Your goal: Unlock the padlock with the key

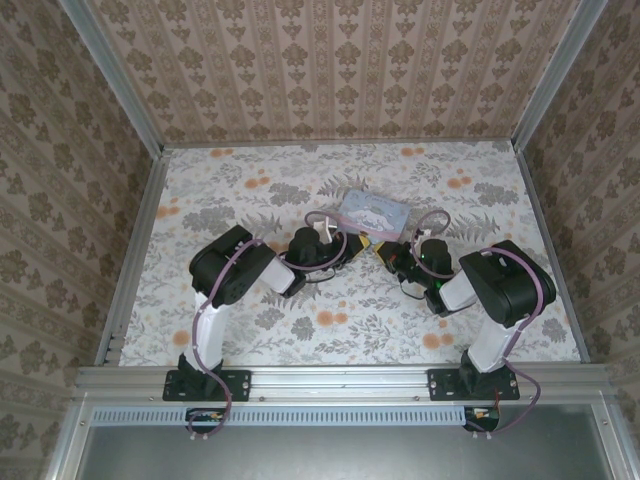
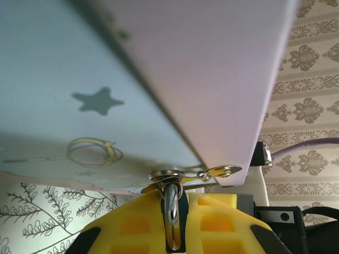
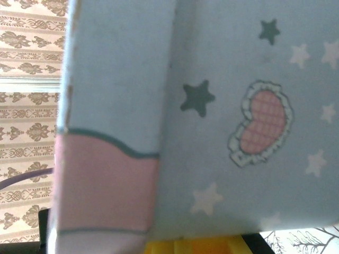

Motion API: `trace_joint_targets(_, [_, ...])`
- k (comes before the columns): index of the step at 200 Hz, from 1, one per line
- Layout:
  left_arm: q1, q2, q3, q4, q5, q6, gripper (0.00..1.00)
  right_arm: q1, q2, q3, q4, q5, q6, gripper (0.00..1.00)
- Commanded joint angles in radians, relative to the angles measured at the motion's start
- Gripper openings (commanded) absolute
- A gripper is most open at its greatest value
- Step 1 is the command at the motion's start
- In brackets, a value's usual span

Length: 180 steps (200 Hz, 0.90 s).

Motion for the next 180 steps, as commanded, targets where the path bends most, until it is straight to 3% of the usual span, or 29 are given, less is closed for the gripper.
trace_joint_targets(1, [-0.010,-0.007,0.013,0.049,0.004,0.001,0.00,0.009,-0.022,0.024,0.006,0.004,0.008,0.00])
trace_joint_targets(111, [-0.010,-0.003,0.028,0.059,-0.005,-0.028,0.00,0.000,-0.020,0.001,0.018,0.012,0.004,0.00])
trace_joint_targets(180, [0.002,-0.009,0.022,0.068,0.011,-0.048,0.00,-0.032,-0.186,-0.119,-0.108,-0.005,-0.044,0.00])
